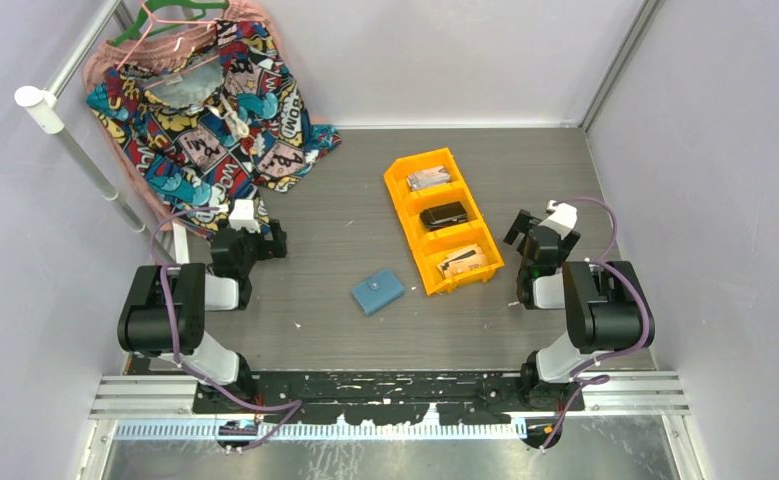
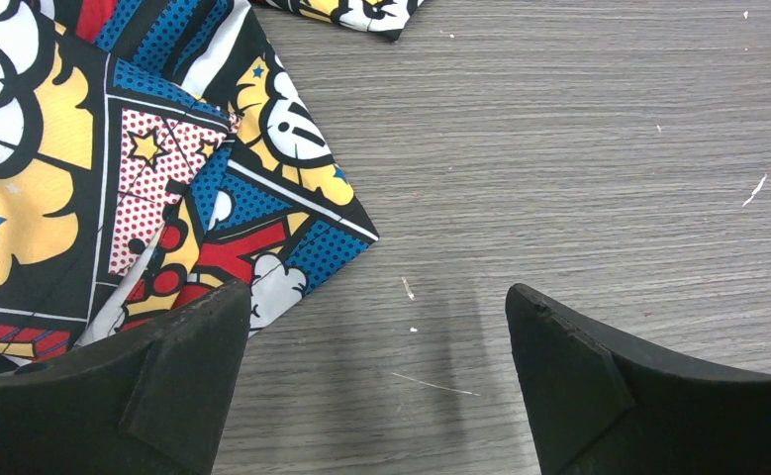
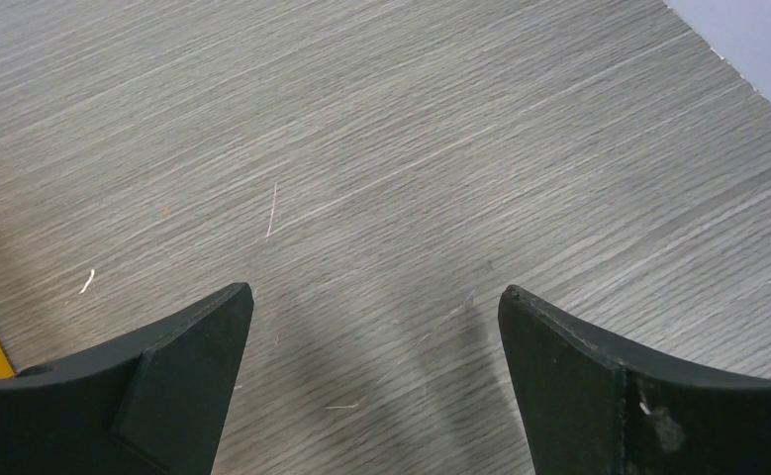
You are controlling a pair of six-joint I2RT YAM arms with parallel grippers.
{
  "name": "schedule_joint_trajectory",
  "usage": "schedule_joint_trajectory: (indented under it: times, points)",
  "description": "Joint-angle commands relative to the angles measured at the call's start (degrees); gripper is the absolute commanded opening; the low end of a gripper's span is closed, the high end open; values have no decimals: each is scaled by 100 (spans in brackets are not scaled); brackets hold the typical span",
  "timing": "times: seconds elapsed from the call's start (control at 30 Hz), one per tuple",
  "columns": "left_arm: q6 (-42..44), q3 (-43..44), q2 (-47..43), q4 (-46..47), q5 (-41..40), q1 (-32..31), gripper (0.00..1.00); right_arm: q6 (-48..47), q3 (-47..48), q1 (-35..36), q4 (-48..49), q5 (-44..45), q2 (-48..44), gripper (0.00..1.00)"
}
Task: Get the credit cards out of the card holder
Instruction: Move the storage box to the center of the board.
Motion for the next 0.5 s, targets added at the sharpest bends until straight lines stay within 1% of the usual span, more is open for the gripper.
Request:
schedule_joint_trajectory:
  times: [0.0,0.07,0.13,0.17,0.2,0.23,0.3,0.33,0.4,0.43,0.47]
  points:
    - [93,100,-94,176,-92,-20,100,172,94,37,-190,489,-511,99]
    - [112,93,-131,188,28,-7,100,271,317,72,-1070,924,-1058,99]
    - [203,263,-359,-352,353,31,100,580,618,75,-2079,1108,-1669,100]
    - [227,468,-485,-891,413,33,100,942,875,75,-2711,1284,-2043,99]
    - [257,751,-576,-1490,417,28,100,1089,1118,81,-3251,1242,-2240,99]
    - [289,1191,-628,-2230,391,30,100,1135,1316,77,-3593,1067,-2353,99]
    - [352,1939,-638,-3606,351,33,100,1414,1598,76,-3917,692,-2400,99]
    - [429,2278,-615,-4265,359,40,100,1904,1793,69,-4192,617,-2395,100]
    - [652,2882,-562,-5446,572,63,100,2916,2257,40,-5046,680,-2345,99]
    - [688,3167,-529,-5895,682,60,100,3393,2556,17,-5518,656,-2327,99]
    - [721,3433,-488,-6296,786,64,100,3562,2691,2,-5731,424,-2301,100]
